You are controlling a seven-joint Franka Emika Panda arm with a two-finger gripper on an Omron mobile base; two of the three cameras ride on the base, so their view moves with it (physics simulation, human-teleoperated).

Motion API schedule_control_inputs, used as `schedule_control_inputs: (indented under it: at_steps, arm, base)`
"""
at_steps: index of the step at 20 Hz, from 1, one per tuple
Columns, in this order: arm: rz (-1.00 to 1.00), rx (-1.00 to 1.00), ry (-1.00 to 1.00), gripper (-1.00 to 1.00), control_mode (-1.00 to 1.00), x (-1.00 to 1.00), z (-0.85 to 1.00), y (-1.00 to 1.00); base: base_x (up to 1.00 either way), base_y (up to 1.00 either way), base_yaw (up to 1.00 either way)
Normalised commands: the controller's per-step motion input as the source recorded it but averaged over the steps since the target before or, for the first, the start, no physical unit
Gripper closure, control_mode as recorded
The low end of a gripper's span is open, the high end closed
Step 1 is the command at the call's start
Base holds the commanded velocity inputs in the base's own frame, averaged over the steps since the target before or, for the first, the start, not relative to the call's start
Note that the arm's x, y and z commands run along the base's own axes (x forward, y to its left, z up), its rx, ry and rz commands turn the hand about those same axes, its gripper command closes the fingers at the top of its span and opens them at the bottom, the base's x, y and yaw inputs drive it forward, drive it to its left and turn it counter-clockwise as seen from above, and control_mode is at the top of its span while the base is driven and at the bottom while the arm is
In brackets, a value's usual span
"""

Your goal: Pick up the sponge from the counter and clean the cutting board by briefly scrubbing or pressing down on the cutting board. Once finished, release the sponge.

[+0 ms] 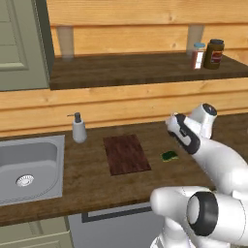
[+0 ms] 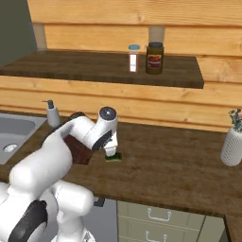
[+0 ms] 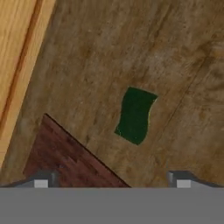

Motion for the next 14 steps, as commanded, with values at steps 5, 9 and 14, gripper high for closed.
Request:
schedule_control_inputs:
  at_steps: [5, 9, 14]
  arm:
    - [0.2, -0.06, -0.5, -1.0, -1.0, -0.92, 1.0, 0.5]
    - [0.23, -0.07, -0.42, -1.0, -1.0, -0.79, 1.0, 0.69]
    - [0.26, -0.13, -0.29, -1.0, -1.0, -0.76, 1.0, 0.83]
  base:
    - [0.0, 0.0, 0.0]
    - [0.0, 0.0, 0.0]
    - [0.0, 0.0, 0.0]
